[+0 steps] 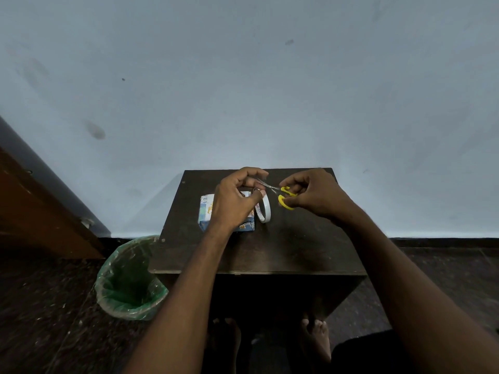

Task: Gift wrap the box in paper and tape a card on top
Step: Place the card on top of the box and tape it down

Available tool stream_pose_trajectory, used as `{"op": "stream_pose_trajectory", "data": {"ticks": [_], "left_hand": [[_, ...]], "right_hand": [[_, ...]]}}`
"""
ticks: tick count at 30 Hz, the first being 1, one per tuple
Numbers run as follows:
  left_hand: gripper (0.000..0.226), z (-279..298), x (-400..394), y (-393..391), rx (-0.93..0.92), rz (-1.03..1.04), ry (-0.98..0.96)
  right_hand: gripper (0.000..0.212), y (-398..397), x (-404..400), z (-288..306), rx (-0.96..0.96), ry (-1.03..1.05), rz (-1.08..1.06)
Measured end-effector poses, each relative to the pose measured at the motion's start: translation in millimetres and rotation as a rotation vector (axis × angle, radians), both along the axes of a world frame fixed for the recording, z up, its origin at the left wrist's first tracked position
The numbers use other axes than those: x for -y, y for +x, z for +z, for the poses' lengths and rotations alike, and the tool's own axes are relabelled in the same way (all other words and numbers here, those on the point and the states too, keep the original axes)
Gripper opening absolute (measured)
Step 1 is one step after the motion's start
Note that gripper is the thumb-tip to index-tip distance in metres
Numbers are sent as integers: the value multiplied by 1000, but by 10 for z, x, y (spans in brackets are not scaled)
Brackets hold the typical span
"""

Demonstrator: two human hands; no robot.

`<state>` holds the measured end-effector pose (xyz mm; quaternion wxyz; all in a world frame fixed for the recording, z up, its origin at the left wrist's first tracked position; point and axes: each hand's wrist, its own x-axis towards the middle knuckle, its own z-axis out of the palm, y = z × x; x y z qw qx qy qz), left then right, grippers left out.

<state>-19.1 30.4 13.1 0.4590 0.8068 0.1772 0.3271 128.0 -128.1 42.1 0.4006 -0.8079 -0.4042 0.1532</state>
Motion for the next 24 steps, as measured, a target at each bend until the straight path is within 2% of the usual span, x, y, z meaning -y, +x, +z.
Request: {"op": "stream_pose_trajectory", "data": {"ticks": [6, 10, 13, 17, 21, 24], "left_hand": [[41, -17, 0, 10, 13, 3, -28], [57, -49, -23, 9, 12, 50, -113], [65, -65, -51, 7, 32, 53, -155], [64, -39, -34, 3, 39, 28, -162], [63, -32, -11, 3, 44, 17, -171], [63, -40, -9, 9, 58, 9, -193]], "right_hand": [[21, 19, 3, 1, 129, 9, -4], [22, 60, 40, -4, 117, -44, 6], [25, 77, 33, -85, 123, -144, -48], [22, -125, -80, -255, 381, -385, -89], [20, -281, -183, -323, 589, -556, -23], [24, -253, -193, -341, 554, -575, 17]]}}
